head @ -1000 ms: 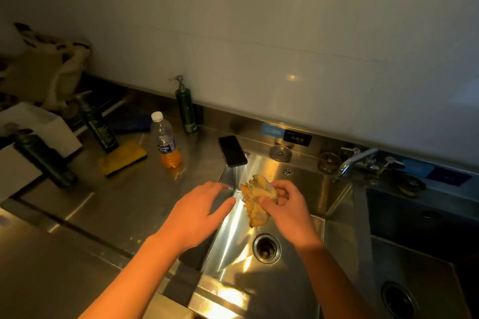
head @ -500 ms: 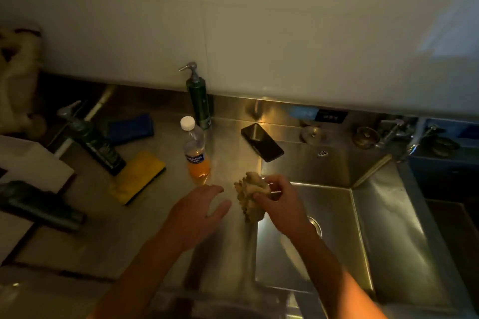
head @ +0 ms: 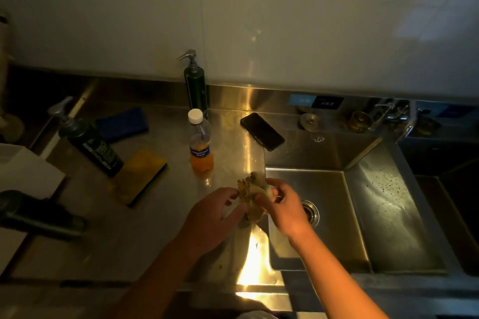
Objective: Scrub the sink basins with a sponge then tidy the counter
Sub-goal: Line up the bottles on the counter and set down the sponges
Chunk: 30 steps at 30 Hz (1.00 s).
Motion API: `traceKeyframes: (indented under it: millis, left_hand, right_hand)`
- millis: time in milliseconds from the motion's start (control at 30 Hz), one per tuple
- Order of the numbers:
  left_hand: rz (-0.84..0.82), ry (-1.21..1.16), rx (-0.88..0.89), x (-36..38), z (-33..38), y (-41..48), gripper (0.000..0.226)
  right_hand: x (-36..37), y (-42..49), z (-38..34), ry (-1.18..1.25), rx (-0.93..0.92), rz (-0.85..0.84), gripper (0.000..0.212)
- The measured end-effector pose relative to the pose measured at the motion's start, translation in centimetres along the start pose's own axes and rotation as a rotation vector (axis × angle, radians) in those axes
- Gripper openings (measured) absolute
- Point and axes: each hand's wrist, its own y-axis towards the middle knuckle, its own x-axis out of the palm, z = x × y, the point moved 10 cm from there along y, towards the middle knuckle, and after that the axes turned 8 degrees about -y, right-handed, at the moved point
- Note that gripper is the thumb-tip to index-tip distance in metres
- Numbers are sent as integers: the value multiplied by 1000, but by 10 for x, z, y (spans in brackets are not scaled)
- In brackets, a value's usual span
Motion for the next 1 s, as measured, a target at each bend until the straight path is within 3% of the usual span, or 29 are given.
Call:
traceKeyframes:
  millis: [233,500,567,733,867,1000]
  left_hand:
    - [-66,-296,-4,32,11,12,33]
    - [-61,-438,-33,39,-1,6,38]
    - [-73,-477,-97,36,-11,7,27]
    - [-110,-555,-230,29,-38,10,29]
    - [-145,-574,-285,24,-56,15,29]
    - [-108,-504,-280,13,-70,18,29]
  right_hand:
    - [-13,-17,17,50,13,62,39]
    - [1,-28,38,313,137,-66,31]
    - [2,-27,38,269,121,-37,24]
    - [12,-14,44,42,68,-13,9]
    - [31,-5,60,232,218,-96,20]
    - [34,-2,61,185,220,-47,28]
